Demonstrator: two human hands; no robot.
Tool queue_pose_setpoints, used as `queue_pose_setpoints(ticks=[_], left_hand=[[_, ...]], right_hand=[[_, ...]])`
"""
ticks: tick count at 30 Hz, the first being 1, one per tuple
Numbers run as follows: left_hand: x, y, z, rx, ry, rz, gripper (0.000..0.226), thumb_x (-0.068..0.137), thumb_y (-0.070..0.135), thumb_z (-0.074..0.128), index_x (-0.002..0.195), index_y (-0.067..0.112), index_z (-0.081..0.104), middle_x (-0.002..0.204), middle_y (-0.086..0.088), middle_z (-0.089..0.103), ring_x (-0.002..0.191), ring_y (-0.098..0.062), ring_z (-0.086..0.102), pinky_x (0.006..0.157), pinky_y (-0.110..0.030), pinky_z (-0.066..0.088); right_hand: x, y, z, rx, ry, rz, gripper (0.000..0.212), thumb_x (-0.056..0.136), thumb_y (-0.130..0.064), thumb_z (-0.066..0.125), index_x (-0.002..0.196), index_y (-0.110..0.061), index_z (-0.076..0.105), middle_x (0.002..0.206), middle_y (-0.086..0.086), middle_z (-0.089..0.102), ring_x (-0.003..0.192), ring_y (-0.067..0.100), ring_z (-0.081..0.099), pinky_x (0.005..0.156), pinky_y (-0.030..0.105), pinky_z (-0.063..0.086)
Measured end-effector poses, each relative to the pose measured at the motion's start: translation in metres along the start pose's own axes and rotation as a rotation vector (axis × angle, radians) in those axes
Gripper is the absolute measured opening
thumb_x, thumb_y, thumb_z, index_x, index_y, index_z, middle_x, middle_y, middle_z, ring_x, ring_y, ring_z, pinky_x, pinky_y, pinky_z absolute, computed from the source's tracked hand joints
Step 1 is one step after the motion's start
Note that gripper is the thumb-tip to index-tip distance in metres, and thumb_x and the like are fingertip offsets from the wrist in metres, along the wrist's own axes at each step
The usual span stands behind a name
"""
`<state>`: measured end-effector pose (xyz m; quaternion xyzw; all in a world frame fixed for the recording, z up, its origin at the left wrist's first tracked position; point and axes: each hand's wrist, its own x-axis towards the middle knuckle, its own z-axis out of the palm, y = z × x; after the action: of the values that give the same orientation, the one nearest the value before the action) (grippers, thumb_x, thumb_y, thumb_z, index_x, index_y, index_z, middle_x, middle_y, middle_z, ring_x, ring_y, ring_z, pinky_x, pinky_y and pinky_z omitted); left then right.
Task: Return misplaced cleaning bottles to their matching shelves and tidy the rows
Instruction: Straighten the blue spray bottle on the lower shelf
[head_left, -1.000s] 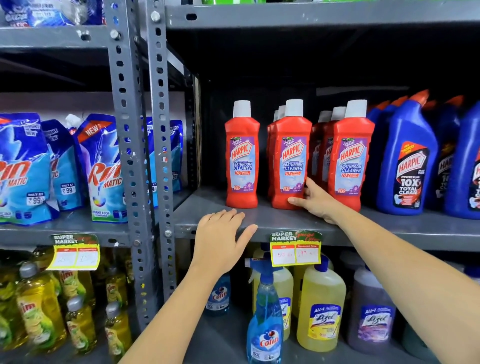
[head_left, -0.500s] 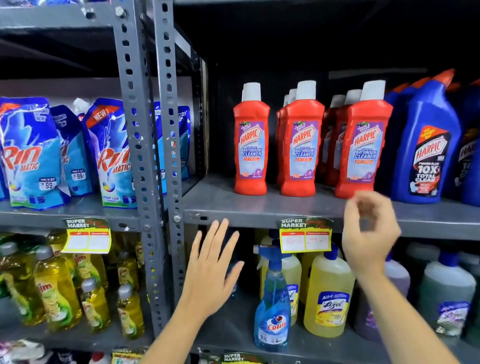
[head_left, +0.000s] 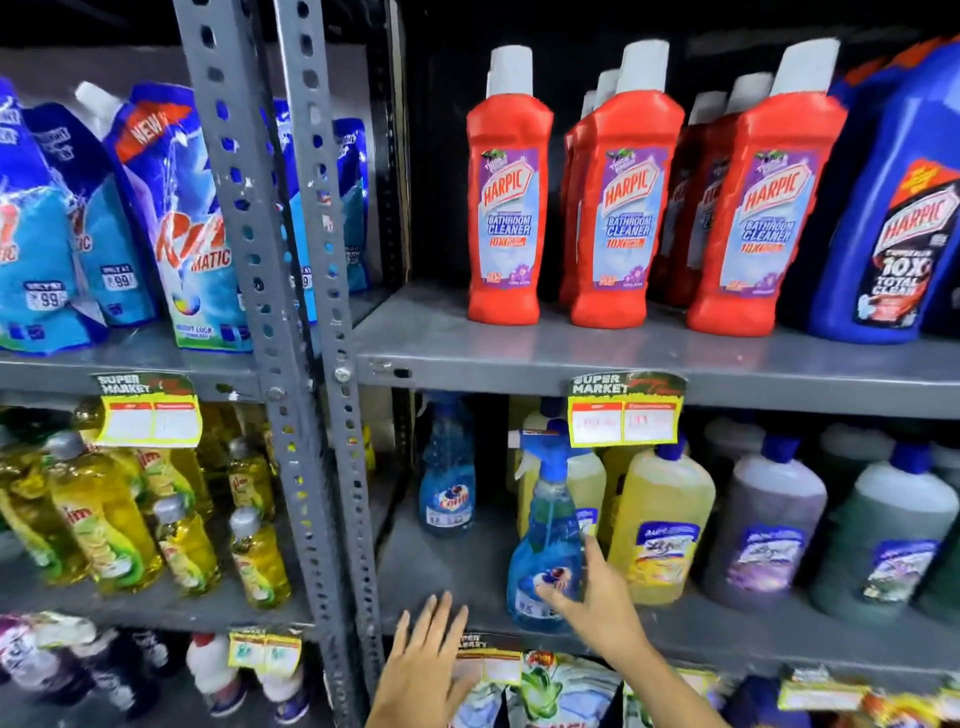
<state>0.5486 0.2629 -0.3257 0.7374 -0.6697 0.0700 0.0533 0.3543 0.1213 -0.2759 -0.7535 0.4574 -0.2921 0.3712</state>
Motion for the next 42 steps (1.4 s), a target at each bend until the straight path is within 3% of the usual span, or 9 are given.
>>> queue_pose_setpoints(ticks=[2,5,6,10,14,18,23,35,42], left_hand=[[0.003,-0.002,0.003,0.055,-0.008,-0.040,0.070,0.092,0.065,0.012,0.144,0.022,0.033,0.160,-0.003,-0.007,0.145,-0.019,-0.012,0.114,-0.036,-0.008],[0.003,-0.005,0.012,0.081,-0.033,-0.056,0.069,0.094,0.062,0.013,0.128,0.023,0.060,0.154,-0.002,0.031,0.145,-0.021,-0.010,0.110,-0.036,0.000],[0.001,-0.007,0.017,0.084,-0.025,-0.051,0.067,0.093,0.063,0.019,0.129,0.023,0.059,0.151,-0.002,0.038,0.145,-0.019,-0.016,0.109,-0.037,0.002],[0.003,-0.010,0.039,0.073,0.049,-0.038,0.067,0.090,0.065,0.035,0.140,0.021,0.044,0.159,0.000,-0.009,0.144,-0.016,-0.018,0.110,-0.038,0.003],[0.005,-0.011,0.044,0.067,0.053,-0.033,0.067,0.091,0.063,0.033,0.142,0.020,0.039,0.155,-0.002,0.021,0.144,-0.020,-0.005,0.110,-0.042,0.007],[0.001,-0.016,0.052,0.068,0.074,-0.010,0.082,0.091,0.064,0.032,0.151,0.017,0.001,0.160,-0.006,-0.012,0.145,-0.022,-0.010,0.109,-0.043,0.006],[-0.002,-0.019,0.055,0.052,0.048,0.012,0.079,0.094,0.061,0.028,0.150,0.014,0.000,0.158,-0.006,-0.014,0.145,-0.022,-0.013,0.112,-0.042,0.004],[-0.008,-0.018,0.040,-0.002,0.035,0.010,0.075,0.095,0.058,0.024,0.150,0.013,0.000,0.150,-0.006,0.040,0.133,-0.021,0.030,0.109,-0.040,0.007],[-0.007,-0.014,0.034,0.022,-0.048,-0.028,0.067,0.096,0.056,0.017,0.144,0.012,0.032,0.144,-0.006,0.046,0.138,-0.022,0.013,0.110,-0.040,0.008]], right_hand=[[0.003,0.003,0.003,-0.007,0.046,0.010,0.064,0.074,-0.034,0.081,0.124,-0.025,0.044,0.107,-0.007,0.069,0.099,0.012,0.068,0.084,0.034,0.057],[0.003,0.004,0.009,-0.016,0.084,0.025,0.066,0.074,-0.034,0.081,0.127,-0.021,0.044,0.109,-0.002,0.070,0.100,0.016,0.068,0.084,0.035,0.057],[0.002,0.004,0.012,-0.014,0.086,0.021,0.065,0.074,-0.034,0.081,0.126,-0.021,0.044,0.108,-0.003,0.070,0.100,0.015,0.068,0.083,0.033,0.057],[0.000,-0.002,0.029,-0.012,0.131,0.010,0.071,0.076,-0.036,0.080,0.134,-0.018,0.044,0.106,-0.003,0.070,0.098,0.016,0.068,0.079,0.029,0.055],[0.002,-0.018,0.052,-0.062,0.181,-0.014,0.070,0.078,-0.038,0.077,0.135,-0.014,0.044,0.111,0.000,0.069,0.100,0.019,0.068,0.074,0.023,0.052],[0.007,-0.038,0.076,-0.011,0.191,-0.023,0.049,0.080,-0.029,0.077,0.116,-0.016,0.047,0.110,0.004,0.069,0.098,0.021,0.068,0.076,0.032,0.057],[0.027,-0.055,0.091,0.007,0.104,-0.027,0.047,0.081,-0.024,0.075,0.116,-0.015,0.045,0.115,0.007,0.068,0.103,0.022,0.066,0.082,0.032,0.055],[0.047,-0.060,0.103,-0.041,-0.020,-0.026,0.060,0.080,-0.030,0.076,0.127,-0.017,0.040,0.126,0.005,0.064,0.114,0.019,0.063,0.086,0.029,0.055],[0.051,-0.063,0.106,-0.061,-0.058,-0.017,0.061,0.081,-0.030,0.075,0.129,-0.018,0.039,0.128,0.004,0.063,0.115,0.018,0.063,0.084,0.024,0.054]])
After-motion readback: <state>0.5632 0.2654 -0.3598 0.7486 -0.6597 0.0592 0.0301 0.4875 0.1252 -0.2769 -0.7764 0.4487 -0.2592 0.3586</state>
